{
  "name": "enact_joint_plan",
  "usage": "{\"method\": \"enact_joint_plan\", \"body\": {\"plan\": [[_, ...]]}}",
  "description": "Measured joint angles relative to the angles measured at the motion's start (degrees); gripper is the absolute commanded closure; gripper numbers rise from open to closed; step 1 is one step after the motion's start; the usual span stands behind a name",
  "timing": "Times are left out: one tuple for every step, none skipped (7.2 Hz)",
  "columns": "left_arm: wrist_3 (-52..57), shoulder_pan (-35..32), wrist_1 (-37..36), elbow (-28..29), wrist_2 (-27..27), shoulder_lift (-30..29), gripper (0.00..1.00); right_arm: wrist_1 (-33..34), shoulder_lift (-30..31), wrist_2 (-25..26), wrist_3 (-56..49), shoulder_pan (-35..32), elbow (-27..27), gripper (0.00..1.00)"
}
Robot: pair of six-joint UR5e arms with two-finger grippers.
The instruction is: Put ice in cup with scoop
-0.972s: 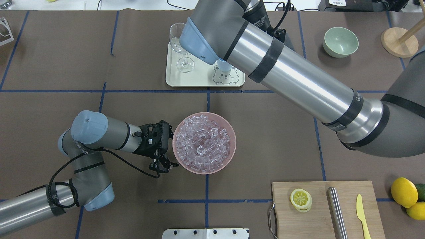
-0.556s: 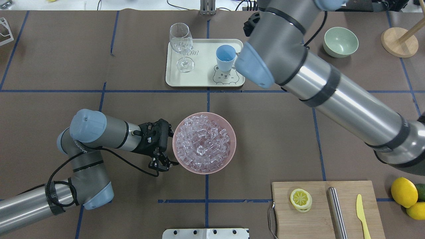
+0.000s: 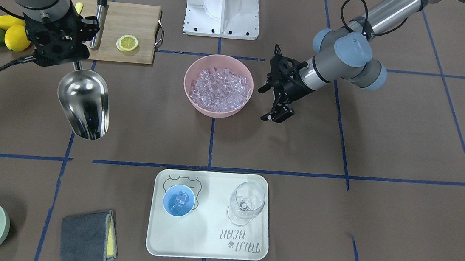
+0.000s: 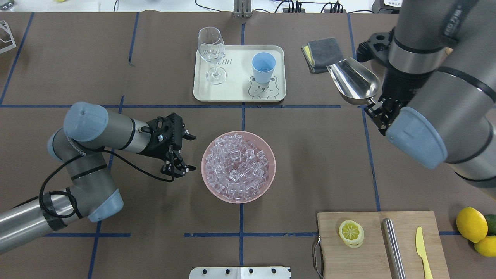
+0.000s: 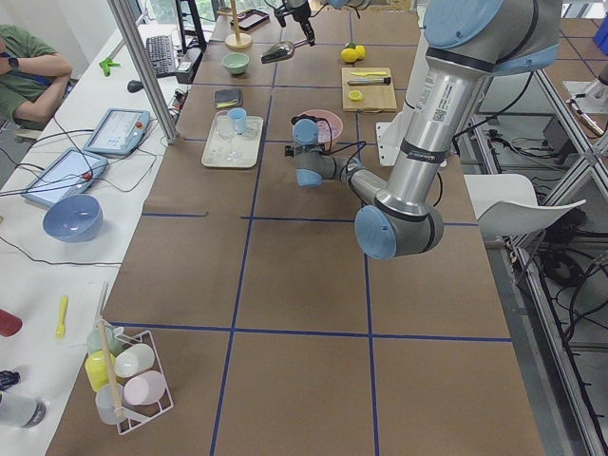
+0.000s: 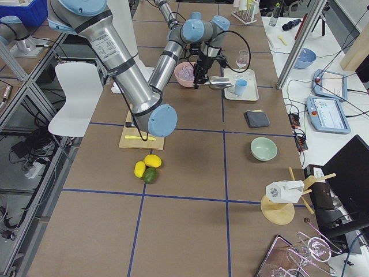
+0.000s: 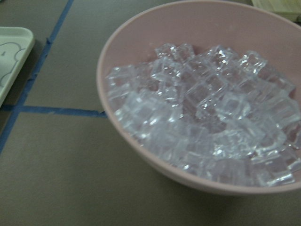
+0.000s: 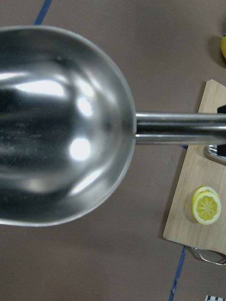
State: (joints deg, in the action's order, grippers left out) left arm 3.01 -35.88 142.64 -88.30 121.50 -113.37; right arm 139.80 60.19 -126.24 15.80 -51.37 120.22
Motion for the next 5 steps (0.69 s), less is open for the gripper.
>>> {"method": "enact_joint_plan", "body": {"plan": [[0.44,-2.75,-7.83,-2.47,2.05,0.48,0.00,-2.13,2.75,0.03,0.55,-0.07,1.57,1.00],[1.12,-5.56,-13.27,-4.49,2.93,0.72,0.00,-3.05,4.39,0.10,0.68,-0.10,2.19,1.00],[2.18,-9.26,-16.15,-5.58,3.39,1.24,0.00,-4.09,5.89,0.16,0.67,-0.13,2.60,1.00],[3.76,-13.54,-17.24,-5.87,3.46,2.84,0.00,-6.75,7.94,0.19,0.67,-0.13,2.93,1.00],[5.66,-18.28,-17.58,-5.29,3.28,5.69,0.00,-10.90,10.69,0.20,0.72,-0.12,2.82,1.00]]}}
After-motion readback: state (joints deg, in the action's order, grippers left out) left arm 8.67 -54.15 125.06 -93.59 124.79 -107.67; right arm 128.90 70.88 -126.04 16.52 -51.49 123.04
